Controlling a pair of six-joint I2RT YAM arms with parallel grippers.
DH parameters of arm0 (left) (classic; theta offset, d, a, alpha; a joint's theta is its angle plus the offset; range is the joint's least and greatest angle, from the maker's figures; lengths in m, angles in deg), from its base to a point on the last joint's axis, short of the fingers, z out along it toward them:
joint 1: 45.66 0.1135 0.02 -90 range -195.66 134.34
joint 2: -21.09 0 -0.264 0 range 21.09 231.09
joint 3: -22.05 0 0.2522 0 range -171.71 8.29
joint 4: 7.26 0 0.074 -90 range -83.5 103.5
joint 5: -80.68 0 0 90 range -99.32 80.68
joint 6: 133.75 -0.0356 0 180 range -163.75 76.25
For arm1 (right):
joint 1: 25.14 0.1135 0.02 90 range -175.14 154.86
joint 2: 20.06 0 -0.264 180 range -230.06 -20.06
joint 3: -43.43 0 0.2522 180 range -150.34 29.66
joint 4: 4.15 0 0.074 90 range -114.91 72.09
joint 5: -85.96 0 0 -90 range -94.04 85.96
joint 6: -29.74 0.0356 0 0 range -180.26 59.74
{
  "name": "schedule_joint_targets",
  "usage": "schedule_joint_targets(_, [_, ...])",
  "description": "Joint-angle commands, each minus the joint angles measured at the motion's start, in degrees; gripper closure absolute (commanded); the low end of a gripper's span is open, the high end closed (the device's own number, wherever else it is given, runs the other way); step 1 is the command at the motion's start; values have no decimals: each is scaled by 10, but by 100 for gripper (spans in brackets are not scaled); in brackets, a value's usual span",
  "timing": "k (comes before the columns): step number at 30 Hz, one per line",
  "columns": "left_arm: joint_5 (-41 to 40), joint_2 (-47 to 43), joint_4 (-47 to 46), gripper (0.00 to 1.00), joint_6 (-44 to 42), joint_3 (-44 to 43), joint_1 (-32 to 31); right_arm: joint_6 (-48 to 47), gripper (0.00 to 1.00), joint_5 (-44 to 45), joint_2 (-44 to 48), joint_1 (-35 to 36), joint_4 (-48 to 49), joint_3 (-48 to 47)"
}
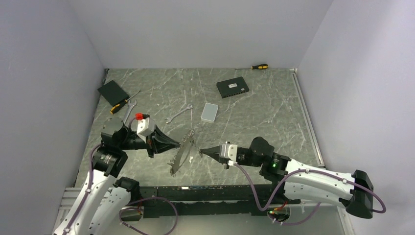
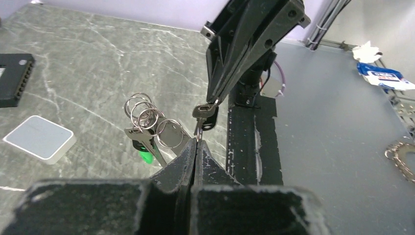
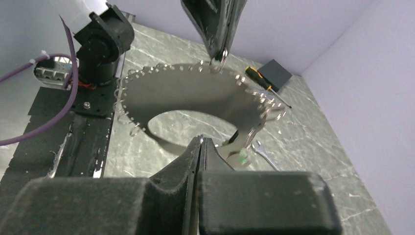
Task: Put the keys on the keyring
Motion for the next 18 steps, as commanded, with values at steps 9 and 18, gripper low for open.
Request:
schedule_joint_targets(9, [17, 37, 8, 100, -9, -14, -56, 33, 100, -90, -8, 0, -91, -119])
schedule_joint_targets(18, [-15, 57, 20, 100, -3, -19, -59, 147, 100, -90, -75, -1, -111, -177])
